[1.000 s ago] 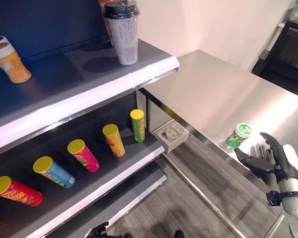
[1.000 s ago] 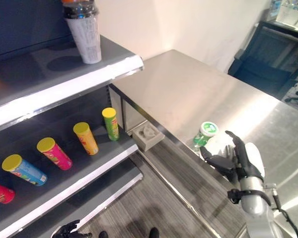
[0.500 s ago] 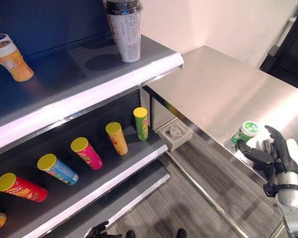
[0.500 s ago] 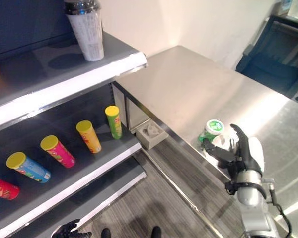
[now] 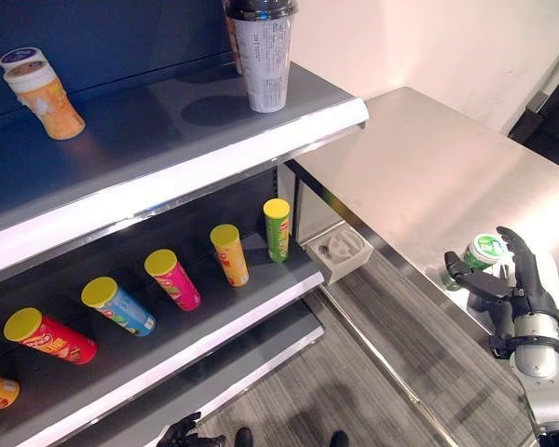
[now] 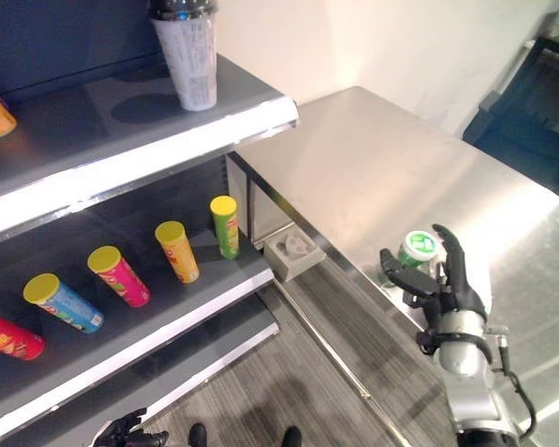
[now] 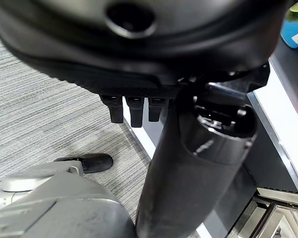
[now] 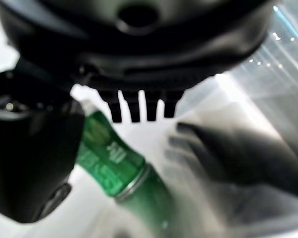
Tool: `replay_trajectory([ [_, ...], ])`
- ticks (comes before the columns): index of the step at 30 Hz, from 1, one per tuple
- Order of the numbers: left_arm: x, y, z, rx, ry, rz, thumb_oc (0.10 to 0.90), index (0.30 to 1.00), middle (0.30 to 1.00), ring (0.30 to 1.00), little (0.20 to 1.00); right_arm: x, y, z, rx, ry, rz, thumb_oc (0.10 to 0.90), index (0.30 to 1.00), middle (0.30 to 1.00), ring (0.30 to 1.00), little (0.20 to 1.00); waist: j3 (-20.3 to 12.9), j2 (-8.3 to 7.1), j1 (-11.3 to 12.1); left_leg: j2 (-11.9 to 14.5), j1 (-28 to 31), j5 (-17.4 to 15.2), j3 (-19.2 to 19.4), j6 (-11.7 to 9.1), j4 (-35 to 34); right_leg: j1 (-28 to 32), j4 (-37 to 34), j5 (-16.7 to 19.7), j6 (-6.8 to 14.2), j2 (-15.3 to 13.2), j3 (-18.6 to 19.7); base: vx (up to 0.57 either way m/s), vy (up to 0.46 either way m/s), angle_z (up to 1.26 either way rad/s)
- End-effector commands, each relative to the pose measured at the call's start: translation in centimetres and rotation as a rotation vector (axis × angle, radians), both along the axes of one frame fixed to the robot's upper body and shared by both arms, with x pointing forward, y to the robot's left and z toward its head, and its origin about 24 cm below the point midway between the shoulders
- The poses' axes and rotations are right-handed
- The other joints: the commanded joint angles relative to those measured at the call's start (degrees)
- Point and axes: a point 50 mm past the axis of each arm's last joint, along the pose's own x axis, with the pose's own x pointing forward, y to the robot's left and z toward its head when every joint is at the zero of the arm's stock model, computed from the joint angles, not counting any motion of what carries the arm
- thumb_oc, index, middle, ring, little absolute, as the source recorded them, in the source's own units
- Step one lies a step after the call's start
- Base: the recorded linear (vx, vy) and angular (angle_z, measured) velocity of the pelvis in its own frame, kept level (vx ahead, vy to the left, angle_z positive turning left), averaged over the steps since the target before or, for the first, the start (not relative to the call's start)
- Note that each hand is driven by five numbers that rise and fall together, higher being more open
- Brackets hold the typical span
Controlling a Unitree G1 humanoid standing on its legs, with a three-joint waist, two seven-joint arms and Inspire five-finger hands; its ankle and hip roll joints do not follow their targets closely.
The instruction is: Put the goods on the table back onto the shelves and tidy them up.
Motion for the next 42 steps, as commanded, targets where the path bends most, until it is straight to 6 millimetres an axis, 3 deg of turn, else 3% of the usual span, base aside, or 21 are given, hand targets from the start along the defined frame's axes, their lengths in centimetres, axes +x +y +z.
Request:
replay_trajectory([
  [1,-0.3,2.3,0.5,0.093,0.026,-0.055,0.8,0.9,0.9,0.9,0.9,1.9,-0.5,5.6,-0.08,-0.227,0.001,0.4,0.3,0.3,0.3,0.3,-1.51,-2.55,1.4,1.55,0.52,-3.93,1.31,-0.8,0.17,0.45,2.43,-3.77,5.77,-7.03,1.39,0.0,0.004,0.05],
  [12,0.0,2.5,0.6,0.106,0.019,-0.058,0.8,0.9,0.9,0.9,0.9,1.4,-0.5,7.0,-0.15,-0.271,0.002,0.4,0.3,0.3,0.3,0.3,-1.77,-2.74,1.04,1.74,0.83,-4.05,1.65,-0.84,0.17,0.72,2.23,-3.75,5.81,-6.86,1.45,0.0,0.0,0.0],
  [15,0.5,2.6,0.7,0.113,0.004,-0.06,0.8,0.9,0.9,0.9,0.9,0.9,0.4,10.4,-0.224,-0.402,0.047,0.4,0.3,0.3,0.3,0.3,-2.15,-2.76,0.63,1.79,1.0,-4.18,1.73,-0.98,0.17,0.85,2.17,-3.86,5.82,-6.77,1.47,-0.02,-0.012,0.0],
  [19,1.3,2.8,1.0,0.115,-0.021,-0.073,0.8,0.9,0.9,0.9,0.9,-0.1,3.8,16.3,-0.257,-0.686,0.222,0.4,0.3,0.3,0.3,0.3,-3.17,-2.53,0.36,2.1,1.23,-4.08,1.84,-1.35,0.17,0.95,2.59,-4.24,5.71,-6.68,1.47,-0.04,-0.042,0.0],
  [23,1.4,2.8,1.1,0.104,-0.031,-0.072,0.8,0.9,0.9,0.9,0.9,-0.1,6.1,19.2,-0.189,-0.842,0.376,0.4,0.3,0.3,0.3,0.3,-3.87,-2.31,0.76,2.69,1.43,-3.71,1.55,-1.95,0.17,1.34,2.94,-4.93,5.25,-6.11,1.19,-0.05,-0.091,0.02],
  [24,1.4,2.7,1.1,0.095,-0.031,-0.066,0.8,0.9,0.9,0.9,0.9,0.2,8.0,20.6,-0.127,-0.919,0.495,0.4,0.3,0.3,0.3,0.3,-4.37,-2.12,1.44,3.5,1.44,-3.22,1.25,-2.57,0.17,1.85,2.81,-5.52,4.74,-5.28,0.98,-0.06,-0.15,0.13],
  [25,1.3,2.8,1.1,0.094,-0.028,-0.063,0.8,0.9,0.9,0.9,0.9,0.3,8.4,21.0,-0.106,-0.939,0.524,0.4,0.3,0.3,0.3,0.3,-4.47,-2.04,1.65,3.81,1.4,-3.04,1.01,-2.77,0.18,1.97,2.73,-5.75,4.5,-4.96,0.89,-0.15,-0.319,0.12],
  [26,0.8,2.5,0.9,0.075,-0.013,-0.057,0.8,0.9,0.9,0.9,0.9,0.4,10.6,22.2,0.015,-1.008,0.69,0.4,0.3,0.3,0.3,0.3,-4.47,-1.56,2.82,5.7,0.53,-1.5,-0.43,-4.15,0.46,2.75,2.4,-7.2,3.14,-2.75,0.23,-0.18,-0.351,0.25],
  [29,-0.1,2.3,0.5,0.062,0.022,-0.039,0.8,0.9,0.9,0.9,0.9,1.2,13.0,22.8,0.164,-1.016,0.862,0.4,0.3,0.3,0.3,0.3,-3.59,-0.9,4.67,7.82,-0.78,0.92,-2.67,-5.82,0.96,4.04,1.58,-8.41,1.36,0.19,-0.8,-0.15,-0.281,0.39],
  [32,-0.2,2.2,0.4,0.054,0.023,-0.022,0.8,0.9,0.9,0.9,0.9,1.5,14.4,23.7,0.178,-1.004,0.962,0.4,0.3,0.3,0.3,0.3,-2.05,-0.65,6.4,9.08,-3.34,4.35,-4.77,-7.58,1.57,4.45,0.9,-9.13,0.49,1.63,-2.37,-0.17,-0.172,0.25],
  [34,0.4,2.4,0.6,0.052,0.001,-0.007,0.8,0.9,0.9,0.9,0.9,1.7,14.9,24.5,0.159,-0.996,0.996,0.4,0.3,0.3,0.3,0.3,-0.53,-1.1,6.7,9.42,-6.62,5.91,-3.97,-7.33,3.11,4.42,0.88,-9.19,0.14,1.58,-4.7,-0.24,-0.148,0.52],
  [35,0.5,2.6,0.7,0.055,-0.008,0.004,0.8,0.9,0.9,0.9,0.9,2.0,15.5,24.7,0.145,-0.966,1.022,0.4,0.3,0.3,0.3,0.3,0.21,-1.74,6.95,9.9,-7.4,4.66,-0.02,-5.72,5.95,4.22,1.2,-9.09,-0.15,0.98,-6.44,-0.2,-0.095,0.89],
  [36,0.6,2.5,0.7,0.054,-0.009,0.005,0.8,0.9,0.9,0.9,0.9,2.0,15.5,24.8,0.145,-0.967,1.022,0.4,0.3,0.3,0.3,0.3,0.15,-1.74,6.83,9.8,-7.72,4.77,-0.12,-5.61,6.05,4.02,1.19,-8.92,-0.11,0.9,-6.53,-0.24,-0.047,1.11],
  [38,0.2,2.9,0.6,0.071,0.014,0.015,0.8,0.9,0.9,0.9,0.9,2.0,16.5,24.7,0.111,-0.919,1.079,0.4,0.3,0.3,0.3,0.3,0.52,-2.75,6.29,8.93,-5.74,-2.06,2.94,-3.92,13.16,2.54,2.73,-7.82,-0.5,-1.79,-9.84,-0.2,0.049,0.88],
  [41,0.1,3.0,0.5,0.076,0.021,0.018,0.8,0.9,0.9,0.9,0.9,2.2,16.9,24.4,0.099,-0.883,1.098,0.4,0.3,0.3,0.3,0.3,0.08,-2.57,5.71,8.54,-3.78,-4.35,3.3,-4.06,13.28,2.08,3.18,-7.67,-0.42,-2.41,-10.92,-0.03,0.127,0.76],
  [42,-0.4,2.5,0.3,0.068,0.043,-0.005,0.8,0.9,0.9,0.9,0.9,2.3,17.1,24.5,0.101,-0.873,1.107,0.4,0.3,0.3,0.3,0.3,-1.52,-1.31,4.69,7.61,-0.69,-3.94,6.04,-3.59,8.86,1.63,3.29,-5.94,0.46,-3.37,-12.5,0.04,0.179,0.86],
])
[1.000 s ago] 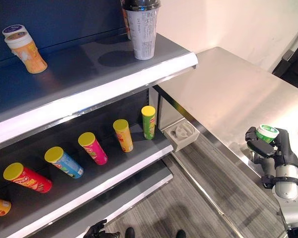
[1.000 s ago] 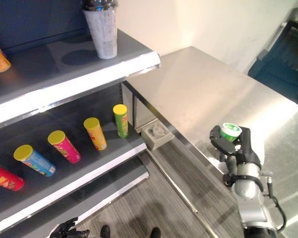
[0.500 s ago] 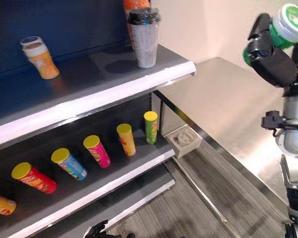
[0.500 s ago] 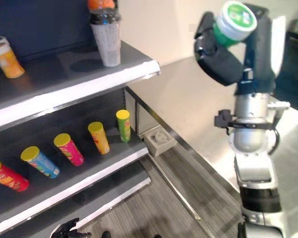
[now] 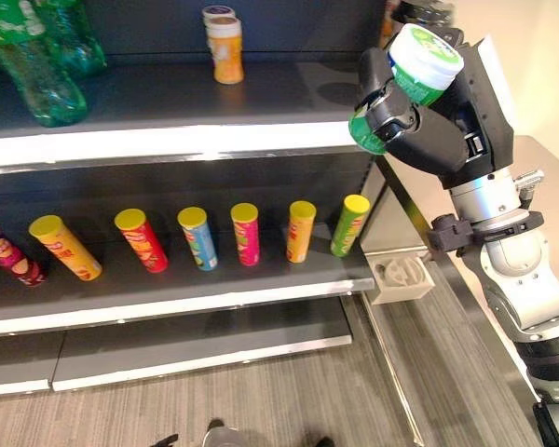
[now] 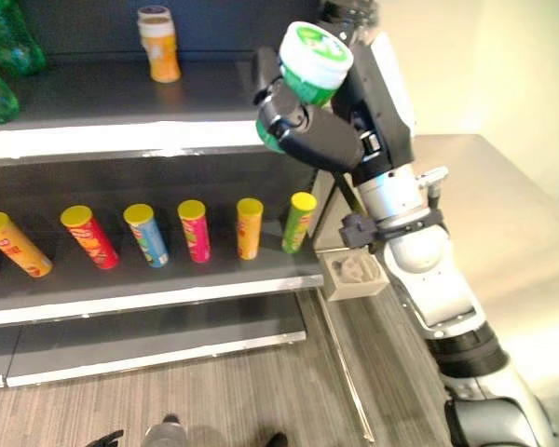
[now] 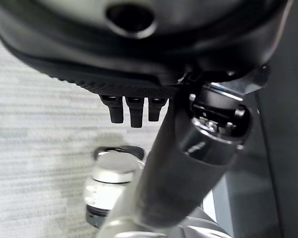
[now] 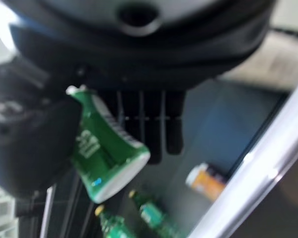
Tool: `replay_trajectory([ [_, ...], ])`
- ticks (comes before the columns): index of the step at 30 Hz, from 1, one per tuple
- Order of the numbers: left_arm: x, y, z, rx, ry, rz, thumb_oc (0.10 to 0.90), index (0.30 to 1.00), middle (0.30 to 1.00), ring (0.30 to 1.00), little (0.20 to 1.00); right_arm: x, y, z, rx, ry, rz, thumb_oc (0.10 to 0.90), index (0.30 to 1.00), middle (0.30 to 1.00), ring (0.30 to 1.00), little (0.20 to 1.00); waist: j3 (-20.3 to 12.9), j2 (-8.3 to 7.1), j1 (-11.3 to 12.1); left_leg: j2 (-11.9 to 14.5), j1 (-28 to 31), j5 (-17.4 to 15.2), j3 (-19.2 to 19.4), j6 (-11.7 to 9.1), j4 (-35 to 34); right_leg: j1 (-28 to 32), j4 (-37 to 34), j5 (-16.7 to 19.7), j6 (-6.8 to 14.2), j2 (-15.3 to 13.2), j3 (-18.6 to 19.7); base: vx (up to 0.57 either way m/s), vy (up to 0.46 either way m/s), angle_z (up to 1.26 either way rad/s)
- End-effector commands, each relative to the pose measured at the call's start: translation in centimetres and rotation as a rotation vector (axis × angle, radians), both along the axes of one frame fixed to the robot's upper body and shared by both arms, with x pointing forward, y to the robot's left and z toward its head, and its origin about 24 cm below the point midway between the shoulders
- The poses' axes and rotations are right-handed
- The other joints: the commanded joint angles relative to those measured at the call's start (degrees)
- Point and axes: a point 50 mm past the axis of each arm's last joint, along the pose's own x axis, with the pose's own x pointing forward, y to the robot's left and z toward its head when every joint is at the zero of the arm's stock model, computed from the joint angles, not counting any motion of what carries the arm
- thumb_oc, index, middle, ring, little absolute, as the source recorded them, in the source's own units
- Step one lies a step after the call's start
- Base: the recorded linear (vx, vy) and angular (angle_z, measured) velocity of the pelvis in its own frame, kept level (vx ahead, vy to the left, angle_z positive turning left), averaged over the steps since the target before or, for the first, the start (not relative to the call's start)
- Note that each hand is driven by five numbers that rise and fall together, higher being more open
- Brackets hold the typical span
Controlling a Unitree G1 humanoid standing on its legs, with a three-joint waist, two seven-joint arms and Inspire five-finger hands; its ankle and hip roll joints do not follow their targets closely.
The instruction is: Put the goods on the table back onto the shelves and tidy them up.
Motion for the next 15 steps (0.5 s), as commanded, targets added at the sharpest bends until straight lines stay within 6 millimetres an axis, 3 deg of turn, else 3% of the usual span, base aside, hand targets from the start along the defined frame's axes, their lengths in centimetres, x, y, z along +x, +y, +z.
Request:
replay_trajectory([
  [1,2.2,0.1,0.7,0.031,-0.063,-0.13,0.8,0.9,0.9,0.9,0.9,-1.3,0.5,4.7,0.059,-0.197,0.074,0.4,0.3,0.3,0.3,0.3,-3.69,0.26,0.47,1.06,0.45,-2.32,0.77,0.94,-1.13,-1.17,2.38,-5.64,3.58,-2.62,3.75,0.09,0.329,0.73],
  [5,2.1,0.0,0.6,0.047,-0.041,-0.165,0.8,0.9,0.9,0.9,0.9,-0.5,1.1,4.2,0.046,-0.171,0.052,0.4,0.3,0.3,0.3,0.3,-5.52,0.97,0.94,-1.72,2.53,-1.59,1.53,1.56,-7.25,-1.35,2.32,-2.83,5.6,-5.82,2.97,0.05,0.202,0.3],
  [15,2.2,0.4,0.8,0.08,-0.041,-0.201,0.8,0.9,0.9,0.9,0.9,1.3,1.9,4.2,0.002,-0.174,-0.069,0.4,0.3,0.3,0.3,0.3,-5.51,0.21,3.09,-8.16,2.33,-3.4,1.51,5.02,-9.01,-3.4,3.39,2.33,9.48,-12.83,3.21,0.0,0.19,0.01],
])
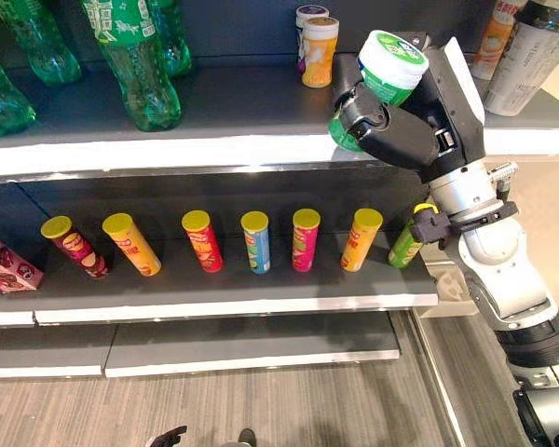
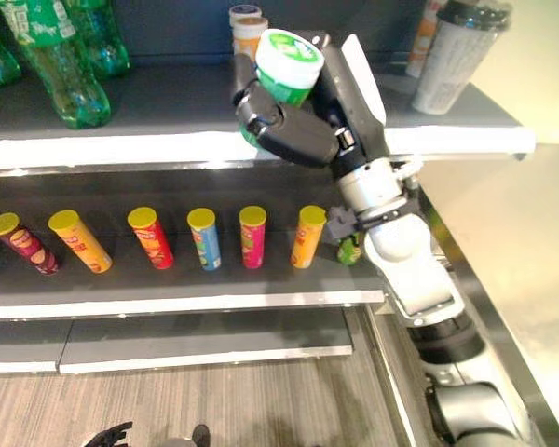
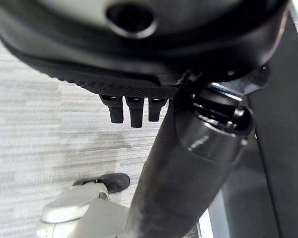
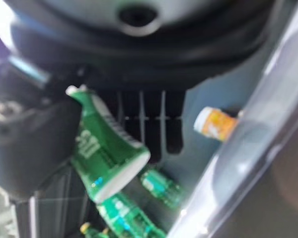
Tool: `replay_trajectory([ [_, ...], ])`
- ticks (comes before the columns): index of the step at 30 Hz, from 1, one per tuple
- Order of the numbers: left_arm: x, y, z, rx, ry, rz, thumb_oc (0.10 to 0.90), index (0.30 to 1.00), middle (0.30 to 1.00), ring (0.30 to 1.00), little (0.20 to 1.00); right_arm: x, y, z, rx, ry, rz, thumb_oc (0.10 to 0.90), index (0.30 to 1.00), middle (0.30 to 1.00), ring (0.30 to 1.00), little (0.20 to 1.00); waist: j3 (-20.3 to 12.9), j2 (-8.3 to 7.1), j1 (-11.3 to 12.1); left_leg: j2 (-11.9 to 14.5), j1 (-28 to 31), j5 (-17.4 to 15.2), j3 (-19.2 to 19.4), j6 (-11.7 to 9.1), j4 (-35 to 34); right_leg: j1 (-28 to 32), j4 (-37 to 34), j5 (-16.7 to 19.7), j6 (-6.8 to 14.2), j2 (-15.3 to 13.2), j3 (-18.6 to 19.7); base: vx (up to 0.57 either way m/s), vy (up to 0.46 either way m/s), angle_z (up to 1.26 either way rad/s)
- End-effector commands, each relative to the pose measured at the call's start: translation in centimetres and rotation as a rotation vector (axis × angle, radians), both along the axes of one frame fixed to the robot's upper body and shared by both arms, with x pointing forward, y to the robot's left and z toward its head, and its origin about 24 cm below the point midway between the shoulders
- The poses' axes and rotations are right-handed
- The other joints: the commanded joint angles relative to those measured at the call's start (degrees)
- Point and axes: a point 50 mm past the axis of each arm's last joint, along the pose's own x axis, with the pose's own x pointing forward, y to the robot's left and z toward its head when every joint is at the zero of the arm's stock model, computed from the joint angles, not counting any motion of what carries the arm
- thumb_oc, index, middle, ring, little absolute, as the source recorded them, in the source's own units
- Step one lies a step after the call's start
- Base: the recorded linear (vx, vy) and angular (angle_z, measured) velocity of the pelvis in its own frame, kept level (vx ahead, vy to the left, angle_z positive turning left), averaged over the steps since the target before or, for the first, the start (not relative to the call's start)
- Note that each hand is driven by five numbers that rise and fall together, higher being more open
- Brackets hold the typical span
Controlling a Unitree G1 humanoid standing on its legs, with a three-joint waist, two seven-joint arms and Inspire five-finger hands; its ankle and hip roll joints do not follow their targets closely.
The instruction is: Put the goods on the table back onto the shelves and tidy them up.
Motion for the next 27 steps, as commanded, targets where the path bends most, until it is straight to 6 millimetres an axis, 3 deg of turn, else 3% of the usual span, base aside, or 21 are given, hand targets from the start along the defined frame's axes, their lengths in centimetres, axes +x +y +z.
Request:
replay_trajectory([
  [1,0.7,0.8,0.5,0.054,-0.022,-0.07,0.8,0.9,0.9,0.9,0.9,-0.4,0.3,4.9,0.009,-0.223,-0.053,0.4,0.3,0.3,0.3,0.3,-4.24,0.52,2.03,2.15,-0.8,-3.19,0.96,-0.92,-1.77,-3.69,2.76,-1.18,4.26,-3.12,1.47,0.01,0.209,-0.04],
  [8,1.0,1.4,0.8,0.074,-0.032,-0.075,0.8,0.9,0.9,0.9,0.9,0.8,0.2,5.2,-0.021,-0.218,-0.134,0.4,0.3,0.3,0.3,0.3,-3.69,-0.68,3.15,0.95,-1.38,-3.24,0.09,-0.06,-1.94,-4.09,3.89,-0.28,5.17,-4.42,1.24,0.0,0.053,-0.04],
  [12,1.6,2.0,1.1,0.088,-0.055,-0.068,0.8,0.9,0.9,0.9,0.9,1.8,-0.2,5.8,-0.049,-0.212,-0.189,0.4,0.3,0.3,0.3,0.3,-3.33,-1.74,3.67,1.27,-1.82,-3.09,-1.31,-0.11,-1.56,-4.26,4.52,-0.4,5.43,-4.22,3.5,0.0,-0.06,0.04],
  [20,0.0,1.6,0.6,0.067,-0.003,-0.04,0.8,0.9,0.9,0.9,0.9,4.0,-0.5,6.2,-0.083,-0.164,-0.272,0.4,0.3,0.3,0.3,0.3,-4.1,-3.59,4.62,3.16,-1.71,-2.57,-2.06,-1.45,-1.4,-1.59,1.83,-1.43,4.94,-2.29,0.85,0.04,-0.09,0.13],
  [27,0.0,1.3,0.4,0.073,0.006,-0.041,0.8,0.9,0.9,0.9,0.9,4.8,-1.5,6.3,-0.083,-0.189,-0.402,0.4,0.3,0.3,0.3,0.3,-3.45,-4.08,5.43,3.5,-1.86,-2.49,-2.83,-1.49,-1.54,-1.12,1.82,-1.49,5.0,-1.86,0.04,0.02,-0.014,0.13],
])
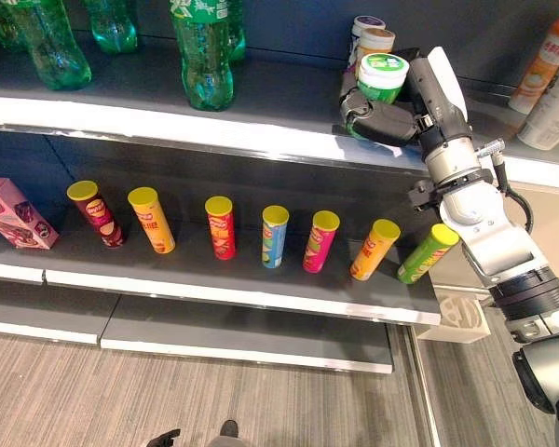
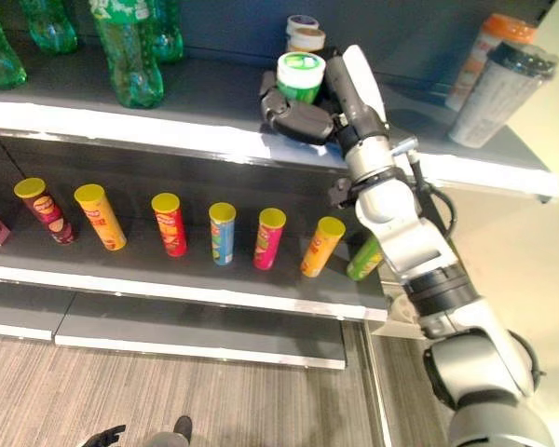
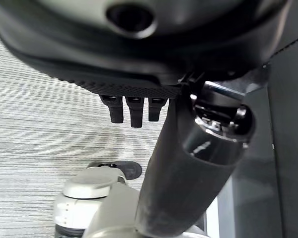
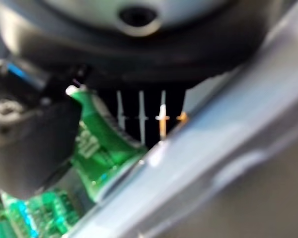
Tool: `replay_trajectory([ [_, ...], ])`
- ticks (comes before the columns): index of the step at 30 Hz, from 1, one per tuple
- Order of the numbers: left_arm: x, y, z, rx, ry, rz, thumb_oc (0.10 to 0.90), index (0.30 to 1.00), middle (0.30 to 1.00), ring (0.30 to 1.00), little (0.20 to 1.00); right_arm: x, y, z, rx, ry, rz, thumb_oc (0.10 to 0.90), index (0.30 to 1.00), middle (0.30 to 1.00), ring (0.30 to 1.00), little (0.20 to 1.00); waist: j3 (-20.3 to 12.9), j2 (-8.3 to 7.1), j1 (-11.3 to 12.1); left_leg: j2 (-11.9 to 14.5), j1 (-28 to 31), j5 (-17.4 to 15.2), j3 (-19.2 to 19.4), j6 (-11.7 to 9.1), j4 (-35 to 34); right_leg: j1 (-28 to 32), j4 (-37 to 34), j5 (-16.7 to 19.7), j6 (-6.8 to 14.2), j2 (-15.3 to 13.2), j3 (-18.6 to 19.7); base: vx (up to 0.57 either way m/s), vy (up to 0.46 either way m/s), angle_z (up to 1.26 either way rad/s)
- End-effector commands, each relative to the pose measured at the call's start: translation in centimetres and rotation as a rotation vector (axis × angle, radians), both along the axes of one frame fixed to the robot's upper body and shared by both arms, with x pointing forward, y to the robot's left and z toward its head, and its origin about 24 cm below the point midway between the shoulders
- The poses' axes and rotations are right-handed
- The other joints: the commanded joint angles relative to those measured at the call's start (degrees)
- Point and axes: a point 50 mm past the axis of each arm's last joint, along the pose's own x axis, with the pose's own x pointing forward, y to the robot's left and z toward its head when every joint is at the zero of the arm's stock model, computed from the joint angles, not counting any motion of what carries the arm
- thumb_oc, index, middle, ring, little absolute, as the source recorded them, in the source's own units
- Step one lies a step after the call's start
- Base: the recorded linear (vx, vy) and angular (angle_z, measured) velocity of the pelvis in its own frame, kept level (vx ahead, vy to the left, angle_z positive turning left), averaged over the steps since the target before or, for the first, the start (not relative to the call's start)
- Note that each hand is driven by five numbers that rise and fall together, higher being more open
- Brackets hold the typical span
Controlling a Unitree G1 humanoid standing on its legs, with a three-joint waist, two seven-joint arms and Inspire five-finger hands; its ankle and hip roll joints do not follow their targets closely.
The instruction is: Put the goods on the table back onto the shelves and tidy them up.
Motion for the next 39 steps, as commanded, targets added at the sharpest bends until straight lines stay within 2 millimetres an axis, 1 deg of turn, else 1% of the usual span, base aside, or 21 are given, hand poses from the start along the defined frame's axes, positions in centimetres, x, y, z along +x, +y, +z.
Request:
replay_trajectory([
  [1,0.9,0.6,0.4,0.037,-0.019,-0.059,0.8,0.9,0.9,0.9,0.9,-1.1,0.8,6.3,0.023,-0.26,-0.009,0.4,0.3,0.3,0.3,0.3,-2.64,0.49,1.4,0.77,0.53,-4.69,1.0,0.08,-0.69,-1.65,3.18,-0.68,4.77,-5.1,1.77,0.0,0.0,0.0],
  [4,1.1,0.6,0.5,0.037,-0.028,-0.065,0.8,0.9,0.9,0.9,0.9,-0.7,0.4,5.9,0.027,-0.252,-0.052,0.4,0.3,0.3,0.3,0.3,-2.51,0.32,1.82,0.75,0.36,-4.72,0.87,0.14,-0.8,-1.72,3.05,-0.63,4.76,-5.15,1.81,0.0,0.0,0.0],
  [12,0.7,0.5,0.4,0.036,-0.023,-0.066,0.8,0.9,0.9,0.9,0.9,0.2,0.1,5.0,0.05,-0.214,-0.085,0.4,0.3,0.3,0.3,0.3,-2.45,0.57,1.73,0.61,0.3,-4.74,0.79,0.31,-0.98,-1.76,2.9,-0.4,4.83,-5.18,1.83,0.0,0.0,0.0],
  [25,0.7,0.3,0.4,0.036,-0.024,-0.065,0.8,0.9,0.9,0.9,0.9,0.4,-0.2,4.3,0.06,-0.188,-0.094,0.4,0.3,0.3,0.3,0.3,-2.56,0.58,0.83,0.6,0.96,-5.08,1.18,0.38,-1.07,-1.59,2.94,-0.38,4.89,-5.22,2.17,0.0,0.0,0.0],
  [26,0.7,0.4,0.4,0.036,-0.025,-0.065,0.8,0.9,0.9,0.9,0.9,0.3,-0.2,4.3,0.061,-0.189,-0.092,0.425,0.338,0.338,0.338,0.338,-2.54,0.59,0.81,0.65,1.02,-5.08,1.17,0.37,-1.07,-1.6,2.97,-0.38,4.88,-5.23,2.21,0.0,0.0,0.0],
  [27,0.7,0.3,0.4,0.036,-0.025,-0.066,0.8,0.9,0.9,0.9,0.9,0.3,-0.2,4.2,0.063,-0.188,-0.092,0.513,0.469,0.469,0.469,0.469,-2.55,0.57,0.79,0.66,1.07,-5.09,1.2,0.38,-1.07,-1.6,2.98,-0.39,4.88,-5.22,2.24,0.0,0.0,0.0],
  [28,0.8,0.4,0.4,0.037,-0.027,-0.067,0.8,0.9,0.9,0.9,0.9,0.3,-0.2,4.2,0.063,-0.188,-0.092,0.554,0.531,0.531,0.531,0.531,-2.57,0.55,0.77,0.69,1.1,-5.11,1.25,0.38,-1.08,-1.59,2.97,-0.39,4.88,-5.21,2.25,0.0,0.0,0.0],
  [29,0.8,0.4,0.4,0.037,-0.027,-0.066,0.8,0.9,0.9,0.9,0.9,0.3,-0.2,4.2,0.065,-0.188,-0.09,0.651,0.676,0.676,0.676,0.676,-2.53,0.56,0.73,0.71,1.16,-5.12,1.28,0.39,-1.09,-1.59,3.01,-0.38,4.89,-5.23,2.25,0.0,0.0,0.0],
  [30,0.8,0.4,0.4,0.039,-0.024,-0.066,0.8,0.9,0.9,0.9,0.9,0.3,-0.2,4.2,0.066,-0.189,-0.09,0.701,0.752,0.752,0.752,0.752,-2.55,0.51,0.67,0.72,1.26,-5.16,1.38,0.36,-1.11,-1.55,2.95,-0.37,4.88,-5.19,2.3,0.0,0.0,0.0],
  [31,0.8,0.4,0.4,0.039,-0.024,-0.066,0.8,0.9,0.9,0.9,0.9,0.3,-0.2,4.2,0.066,-0.189,-0.09,0.728,0.792,0.792,0.792,0.792,-2.54,0.51,0.67,0.72,1.27,-5.16,1.38,0.36,-1.11,-1.54,2.94,-0.36,4.88,-5.19,2.3,0.0,0.0,0.0],
  [32,0.7,0.4,0.4,0.041,-0.02,-0.065,0.8,0.9,0.9,0.9,0.9,0.2,-0.2,4.2,0.067,-0.189,-0.09,0.745,0.818,0.818,0.818,0.818,-2.58,0.49,0.56,0.7,1.4,-5.26,1.47,0.35,-1.12,-1.58,2.89,-0.31,4.87,-5.17,2.42,0.0,0.0,0.0],
  [33,0.7,0.4,0.4,0.041,-0.02,-0.065,0.8,0.9,0.9,0.9,0.9,0.2,-0.2,4.2,0.067,-0.189,-0.09,0.753,0.829,0.829,0.829,0.829,-2.58,0.49,0.57,0.7,1.41,-5.26,1.48,0.35,-1.12,-1.58,2.89,-0.31,4.87,-5.17,2.43,0.0,0.0,0.0],
  [34,0.7,0.4,0.4,0.042,-0.019,-0.067,0.8,0.9,0.9,0.9,0.9,0.2,-0.3,4.2,0.067,-0.189,-0.09,0.8,0.9,0.9,0.9,0.9,-2.6,0.48,0.57,0.7,1.44,-5.29,1.5,0.35,-1.13,-1.59,2.84,-0.3,4.88,-5.16,2.44,0.0,0.0,0.0],
  [39,0.7,0.3,0.3,0.04,-0.017,-0.072,0.8,0.9,0.9,0.9,0.9,0.2,-0.3,4.1,0.067,-0.189,-0.09,0.8,0.9,0.9,0.9,0.9,-2.59,0.42,0.39,0.75,1.58,-5.36,1.82,0.34,-1.15,-1.56,2.63,-0.12,4.89,-5.09,2.68,0.0,0.0,0.0],
])
